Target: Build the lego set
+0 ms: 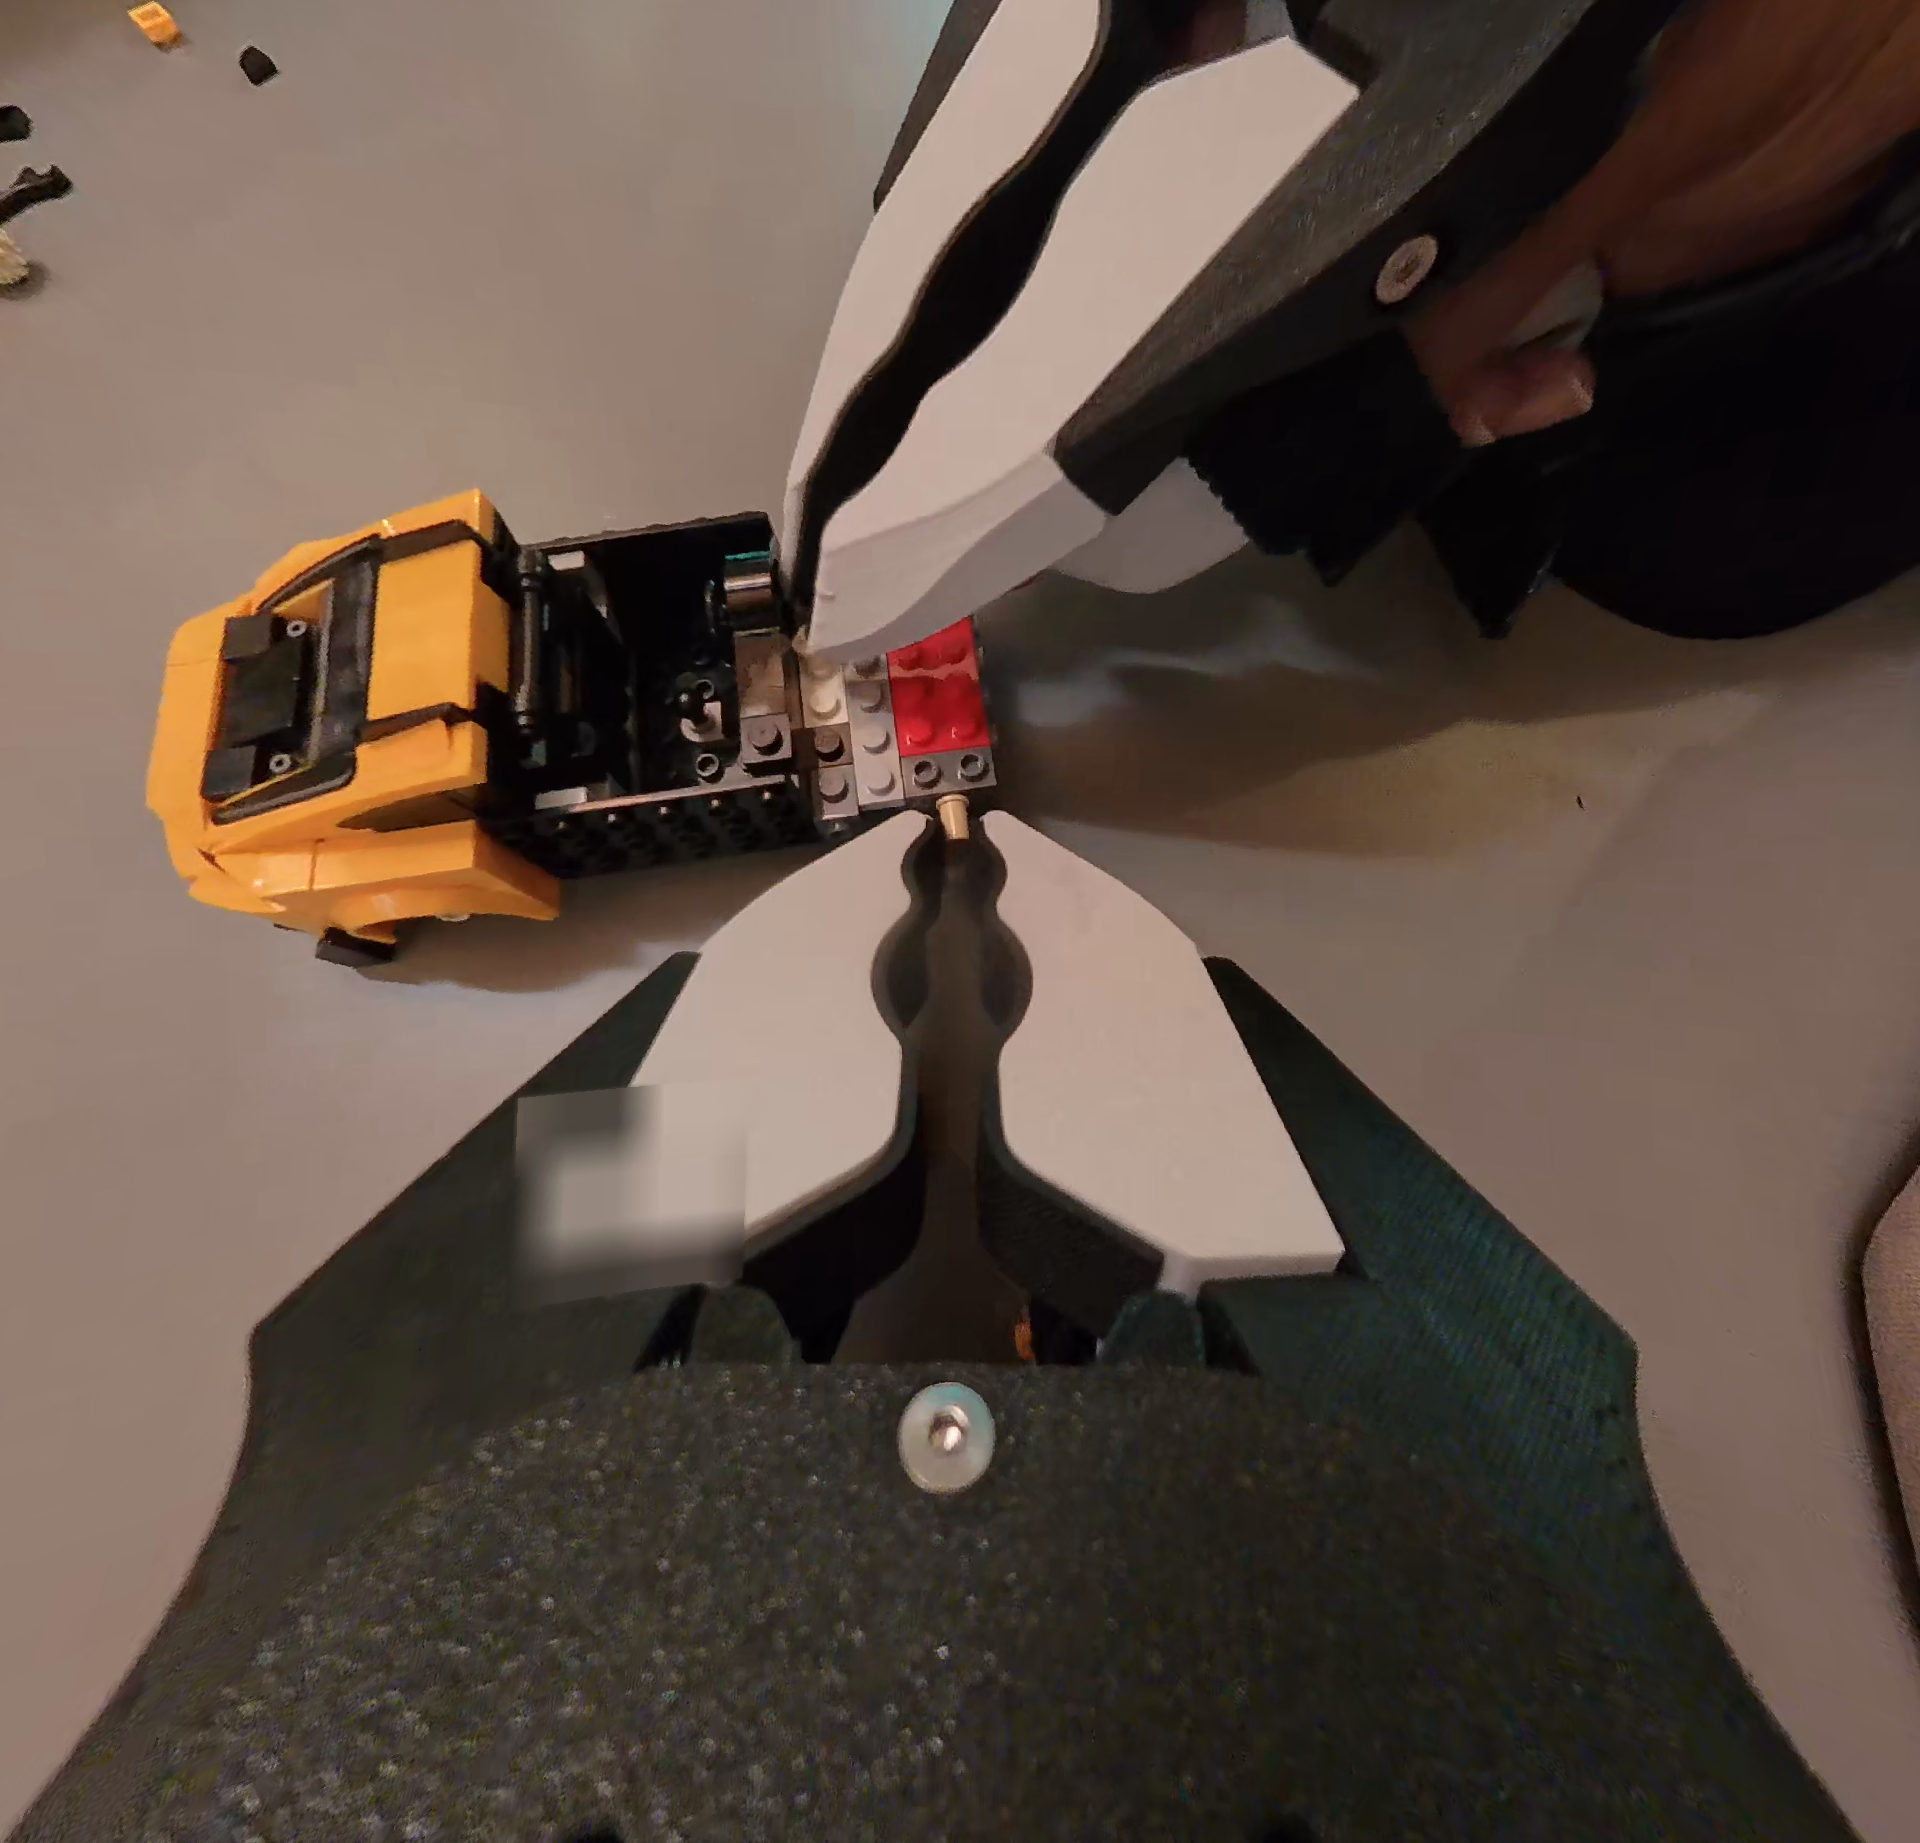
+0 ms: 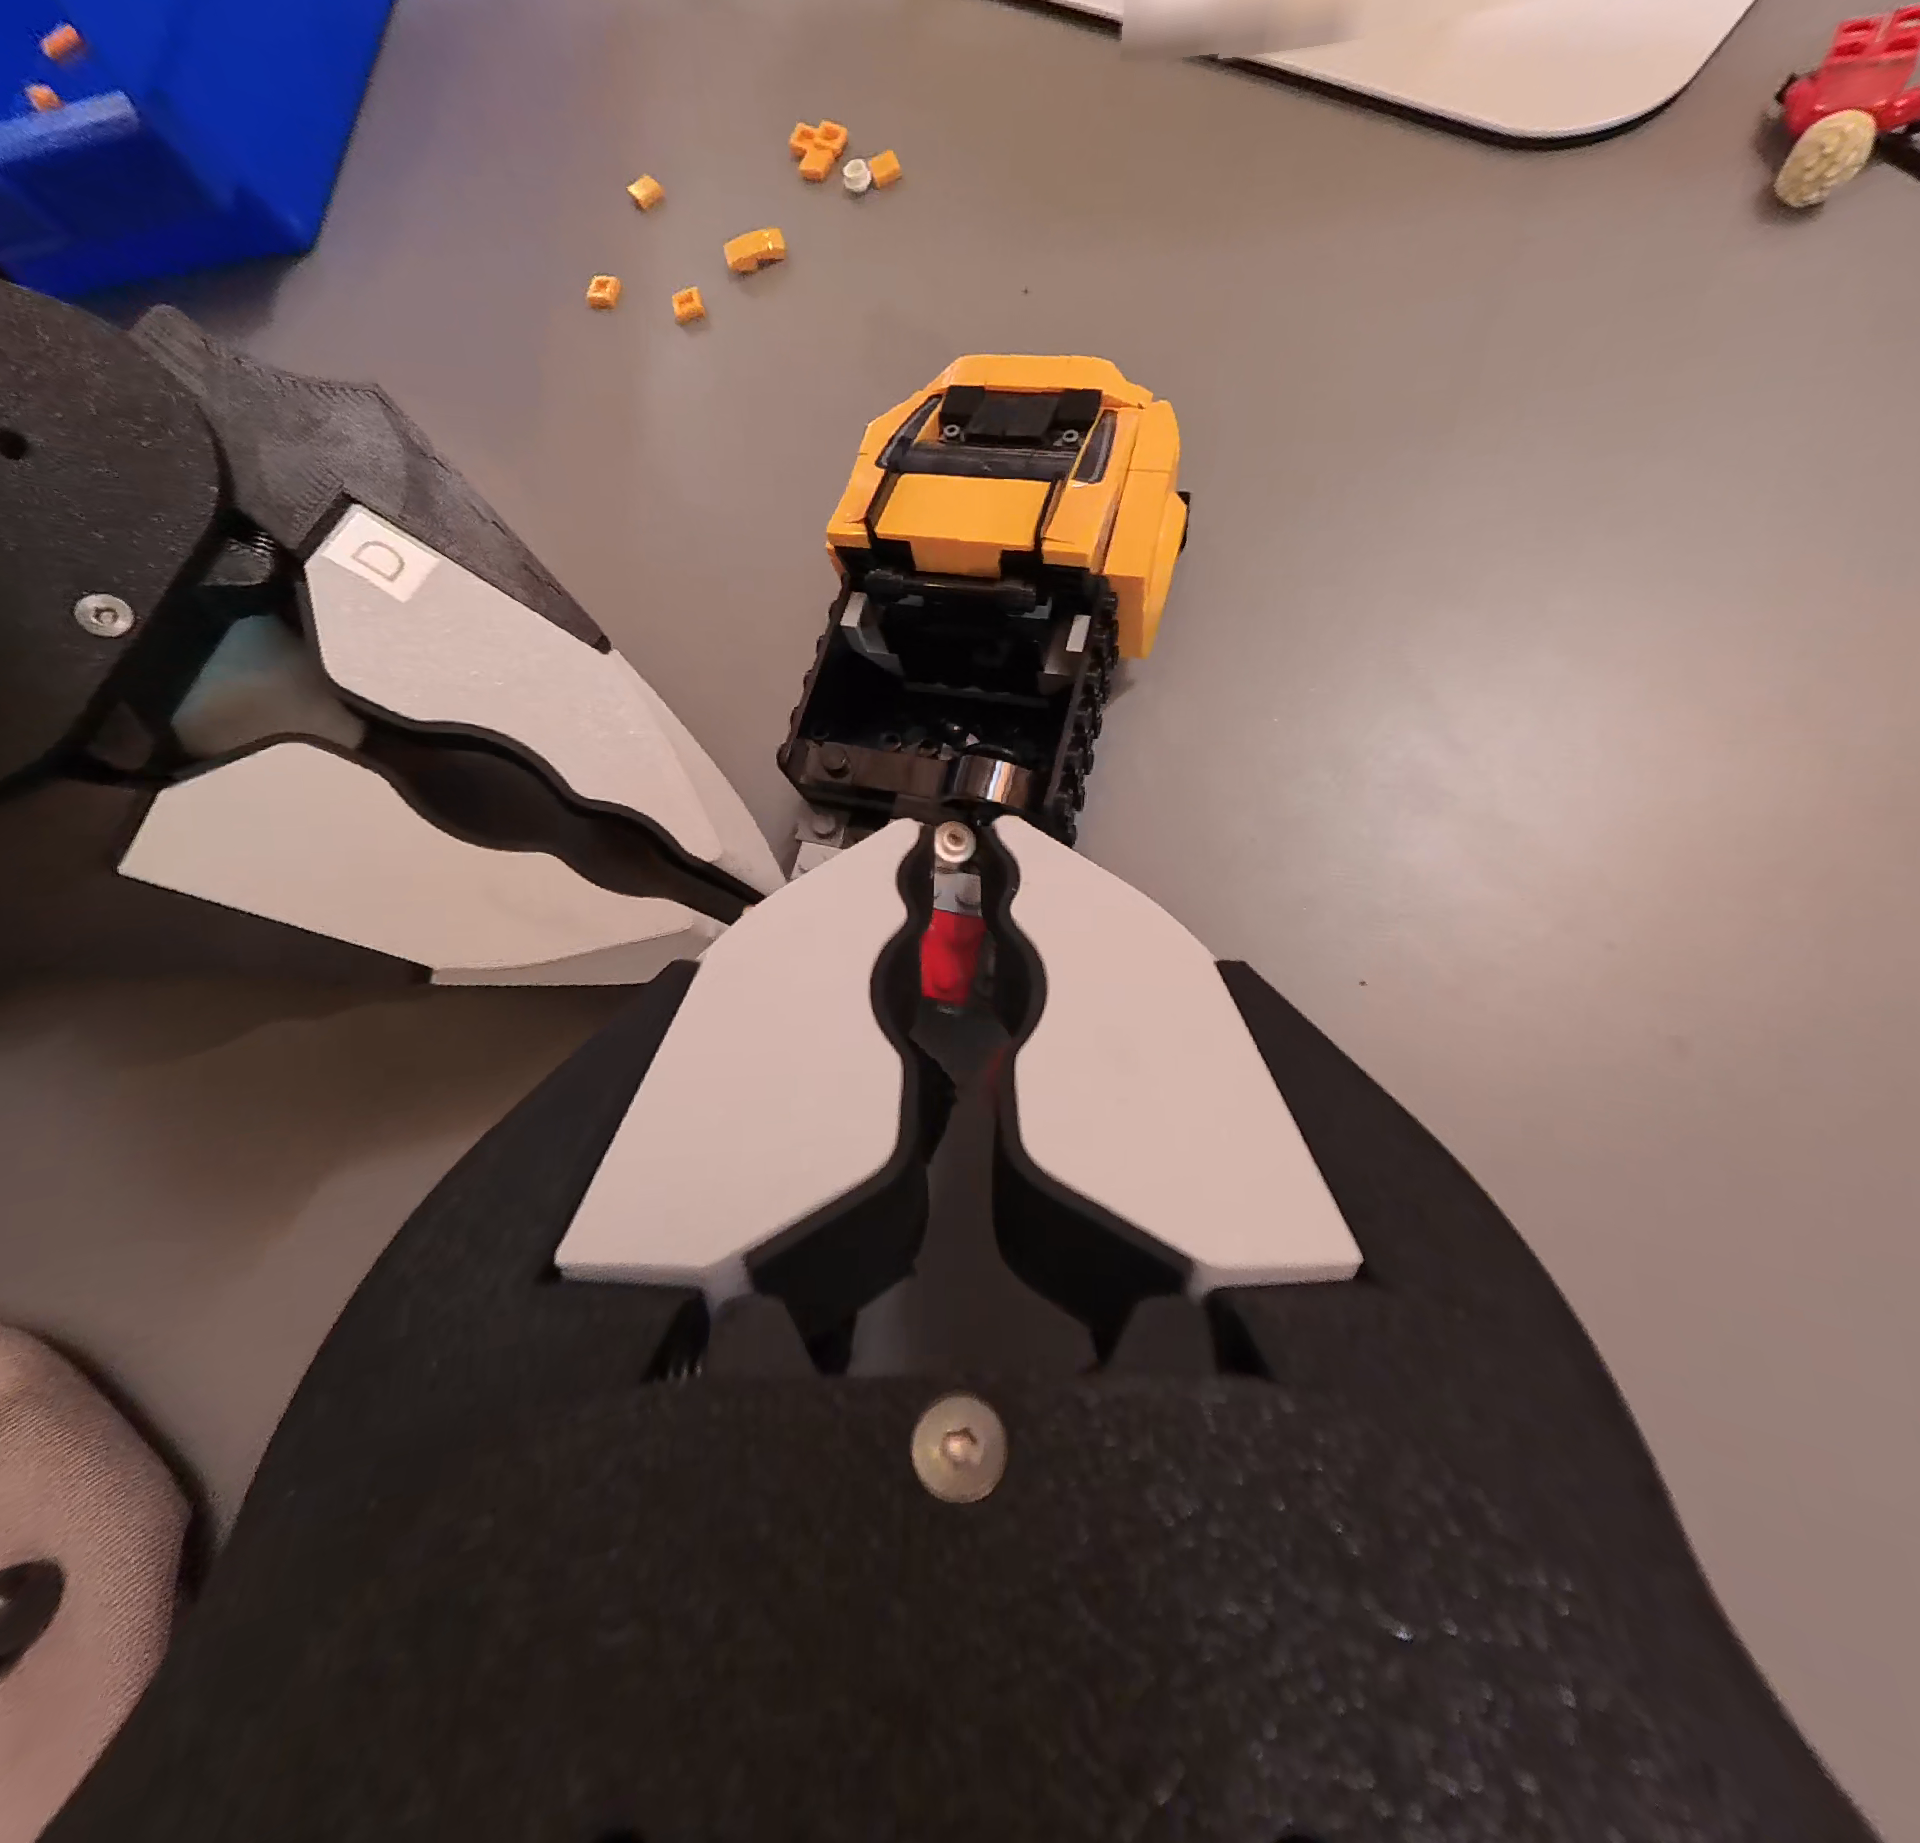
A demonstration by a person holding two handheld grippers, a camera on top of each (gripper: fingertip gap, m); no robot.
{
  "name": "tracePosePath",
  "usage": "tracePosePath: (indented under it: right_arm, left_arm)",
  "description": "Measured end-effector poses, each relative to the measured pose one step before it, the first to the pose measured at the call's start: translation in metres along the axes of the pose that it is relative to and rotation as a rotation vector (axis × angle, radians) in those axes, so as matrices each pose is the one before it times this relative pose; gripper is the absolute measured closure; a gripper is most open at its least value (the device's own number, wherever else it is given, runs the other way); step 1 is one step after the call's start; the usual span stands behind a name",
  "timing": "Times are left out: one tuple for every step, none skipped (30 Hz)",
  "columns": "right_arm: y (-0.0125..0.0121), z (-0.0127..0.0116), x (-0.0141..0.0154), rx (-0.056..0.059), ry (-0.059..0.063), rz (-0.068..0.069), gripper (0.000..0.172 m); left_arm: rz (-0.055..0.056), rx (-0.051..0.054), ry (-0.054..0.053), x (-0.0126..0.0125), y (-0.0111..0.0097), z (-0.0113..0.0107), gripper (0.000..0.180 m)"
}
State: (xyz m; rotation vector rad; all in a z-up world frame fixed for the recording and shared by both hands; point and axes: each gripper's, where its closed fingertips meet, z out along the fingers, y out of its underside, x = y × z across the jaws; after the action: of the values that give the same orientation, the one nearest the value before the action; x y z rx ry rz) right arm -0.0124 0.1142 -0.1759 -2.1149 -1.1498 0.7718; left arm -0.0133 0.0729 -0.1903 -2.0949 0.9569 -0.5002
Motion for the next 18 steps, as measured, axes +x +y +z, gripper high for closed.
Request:
tracePosePath:
  right_arm:
    - [0.00046, 0.00044, -0.00081, -0.0026, -0.0027, 0.0001, 0.164]
    - [0.00085, 0.00082, 0.00016, -0.0053, 0.0044, -0.0008, 0.163]
    - [0.00073, 0.00068, 0.00053, -0.0042, 0.0062, -0.0017, 0.164]
    - [0.00022, 0.00045, 0.00021, -0.0021, 0.0036, -0.0006, 0.164]
    - [0.0003, 0.00026, 0.00002, -0.0029, 0.0026, 0.0005, 0.164]
    - [0.00034, 0.00042, 0.00002, -0.0038, 0.0023, 0.0001, 0.165]
    - [0.00044, 0.00048, 0.00003, -0.0027, 0.0039, -0.0017, 0.165]
    - [0.00001, 0.00035, 0.0001, -0.0003, 0.0041, -0.0036, 0.165]
    - [-0.00053, -0.00024, -0.00016, 0.0034, 0.0025, -0.0018, 0.165]
    - [-0.00058, -0.00045, -0.00001, 0.0034, 0.0018, 0.0002, 0.165]
    - [-0.00022, -0.00042, 0.00008, -0.0001, 0.0023, -0.0018, 0.165]
    - [-0.00026, -0.00029, 0.0002, 0.0008, 0.0028, -0.0022, 0.165]
    - [-0.00015, -0.0002, 0.00011, 0.0, 0.0027, -0.0016, 0.165]
    - [-0.00025, -0.00022, 0.00016, 0.0005, 0.0039, -0.0034, 0.165]
    - [-0.00035, -0.00028, 0.00032, 0.0013, 0.0054, -0.0056, 0.165]
    - [-0.00031, -0.00023, 0.00055, 0.0002, 0.0074, -0.0064, 0.165]
    - [-0.0004, -0.00043, 0.00155, 0.0012, 0.0135, -0.0063, 0.165]
    - [-0.00012, -0.00032, 0.00111, -0.0007, 0.0087, -0.0079, 0.165]
  left_arm:
    - [0.0013, -0.0013, -0.0005, 0.00015, 0.00017, 0.0004, 0.176]
    - [-0.0011, 0.0019, 0.0004, 0.00013, -0.0004, 0.00001, 0.176]
    - [-0.0013, -0.0007, 0.0002, -0.0001, 0.00006, -0.00002, 0.176]
    - [-0.0006, -0.0024, -0.0002, -0.00017, 0.00044, 0.00029, 0.176]
    - [-0.0005, -0.0017, 0.0003, -0.00003, 0.00048, 0.00035, 0.176]
    - [0.0002, -0.0013, 0.0001, -0.00002, 0.00016, 0.00008, 0.176]
    - [0.0007, -0.001, -0.0002, 0.00005, 0.00011, 0.00012, 0.176]
    - [-0.001, -0.0004, 0.0001, -0.00013, 0.00019, -0.00004, 0.176]
    - [-0.0041, 0.0013, 0.0015, -0.00014, -0.00011, -0.00002, 0.176]
    - [-0.0057, 0.0019, 0.0016, -0.00021, -0.00013, -0.00022, 0.176]
    - [-0.0039, 0.0025, 0.0007, -0.00023, -0.00041, -0.00024, 0.176]
    - [-0.001, 0.0023, -0.0003, -0.00028, -0.00039, -0.00022, 0.176]
    - [0.0003, 0.0003, -0.0003, 0.00008, -0.00011, -0.00003, 0.176]
    - [0.0004, -0.0008, -0.0001, -0.00006, 0.00017, 0.00018, 0.176]
    - [-0.0002, -0.0015, 0.0003, 0.00011, 0.00039, 0.00014, 0.176]
    - [-0.0003, -0.0007, 0.0001, -0.00005, 0.00013, 0.00006, 0.176]
    - [-0.0001, 0.0008, -0.002, -0.0003, -0.00004, -0.00018, 0.176]
    - [-0.0001, -0.0001, 0.0002, -0.00017, -0.00002, -0.00014, 0.176]
